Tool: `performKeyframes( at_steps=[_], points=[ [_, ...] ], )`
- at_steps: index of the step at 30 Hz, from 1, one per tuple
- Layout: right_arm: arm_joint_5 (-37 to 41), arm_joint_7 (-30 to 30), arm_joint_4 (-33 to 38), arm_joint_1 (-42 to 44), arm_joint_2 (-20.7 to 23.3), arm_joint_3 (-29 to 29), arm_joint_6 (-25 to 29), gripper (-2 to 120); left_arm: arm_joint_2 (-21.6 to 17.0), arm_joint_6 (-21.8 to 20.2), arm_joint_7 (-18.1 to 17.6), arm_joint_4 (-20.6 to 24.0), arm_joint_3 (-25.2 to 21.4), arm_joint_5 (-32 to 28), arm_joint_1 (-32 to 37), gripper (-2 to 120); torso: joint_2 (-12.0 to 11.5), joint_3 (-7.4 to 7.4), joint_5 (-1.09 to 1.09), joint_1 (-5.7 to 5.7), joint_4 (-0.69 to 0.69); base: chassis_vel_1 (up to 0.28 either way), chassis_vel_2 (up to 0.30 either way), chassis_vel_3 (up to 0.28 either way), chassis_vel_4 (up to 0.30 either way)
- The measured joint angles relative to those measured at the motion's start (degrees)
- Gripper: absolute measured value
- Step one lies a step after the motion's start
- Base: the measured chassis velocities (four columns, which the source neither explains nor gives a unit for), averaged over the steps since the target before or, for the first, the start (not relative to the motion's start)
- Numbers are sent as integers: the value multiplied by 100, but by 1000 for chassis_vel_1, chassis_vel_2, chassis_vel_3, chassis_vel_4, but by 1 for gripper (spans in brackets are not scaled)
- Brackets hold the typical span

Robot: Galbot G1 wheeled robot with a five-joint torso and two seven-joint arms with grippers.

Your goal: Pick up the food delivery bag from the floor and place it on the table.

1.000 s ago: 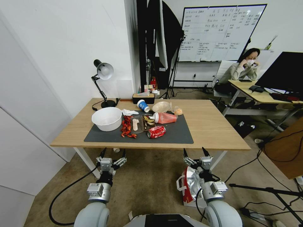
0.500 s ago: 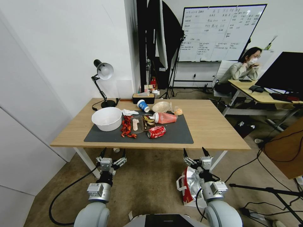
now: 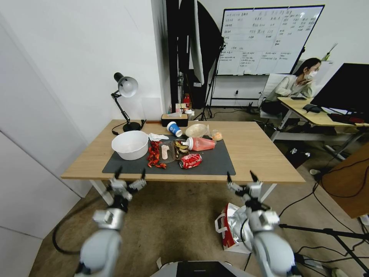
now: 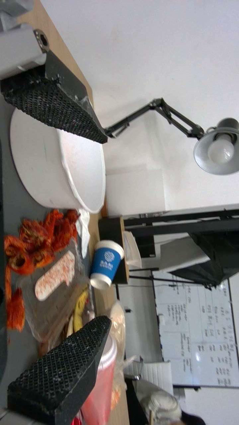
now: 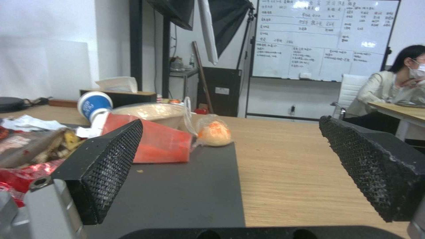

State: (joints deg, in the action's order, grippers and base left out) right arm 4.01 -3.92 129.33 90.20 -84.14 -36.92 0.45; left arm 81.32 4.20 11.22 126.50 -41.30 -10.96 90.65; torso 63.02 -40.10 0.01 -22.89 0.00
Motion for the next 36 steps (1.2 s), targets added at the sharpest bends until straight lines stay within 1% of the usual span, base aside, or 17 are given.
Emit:
performKeyframes(
  at_steps=[9, 11, 12, 15, 16, 27, 30, 32, 33, 34, 35, 36],
  points=[
    [54, -88, -1, 57, 10, 18, 3, 100, -28, -35, 111, 10, 27, 7, 84, 100, 0, 0, 0, -2, 0, 0, 0, 0, 0],
    [67, -91, -1, 71, 12, 16, 3, 100, -27, 7, 161, -27, 28, 6, 89, 100, 0, 0, 0, -1, 0, 0, 0, 0, 0],
    [70, -96, 10, 78, 13, 8, 3, 100, -14, 117, 228, -116, -1, -1, 79, 100, 0, -1, -2, -2, 0, 0, 0, 0, 0],
    [76, -99, 32, 87, 12, -3, -4, 100, -11, 131, 279, -125, -10, 20, 93, 100, 0, 0, 0, -3, 0, 0, 0, 0, 0],
    [78, -101, 50, 117, 12, -6, -9, 100, -11, 150, 355, -125, -13, 33, 117, 100, 0, -1, -1, -2, 0, 0, 0, 0, 0],
    [86, -100, 71, 204, -52, -2, -14, 100, 0, 176, 408, -74, 14, 95, 161, 100, -2, 2, -1, -1, -1, 0, 0, 0, 0],
    [90, -99, 70, 219, -86, -15, -14, 100, 10, 169, 422, -69, 28, 99, 180, 100, -62, 33, -1, 28, -1, 0, 0, 0, 0],
    [92, -95, 64, 227, -130, -20, -12, 100, 21, 164, 444, -65, 37, 102, 197, 100, -161, 87, -1, 71, -1, 0, 0, 0, 0],
    [92, -95, 64, 227, -130, -20, -12, 100, 21, 164, 444, -65, 37, 102, 197, 100, -161, 87, -1, 71, -1, 0, 0, 0, 0],
    [89, -95, 52, 241, -153, -8, -5, 100, 25, 167, 448, -66, 42, 98, 206, 100, -225, 124, 0, 98, 0, 0, 0, 0, 0],
    [89, -95, 52, 241, -153, -8, -5, 100, 25, 167, 448, -66, 42, 98, 206, 100, -225, 124, 0, 98, 0, 0, 0, 0, 0],
    [87, -90, 42, 247, -174, 2, -2, 100, 27, 175, 448, -79, 41, 92, 209, 100, -282, 157, -1, 122, 0, 0, 0, 0, 0]
  ],
)
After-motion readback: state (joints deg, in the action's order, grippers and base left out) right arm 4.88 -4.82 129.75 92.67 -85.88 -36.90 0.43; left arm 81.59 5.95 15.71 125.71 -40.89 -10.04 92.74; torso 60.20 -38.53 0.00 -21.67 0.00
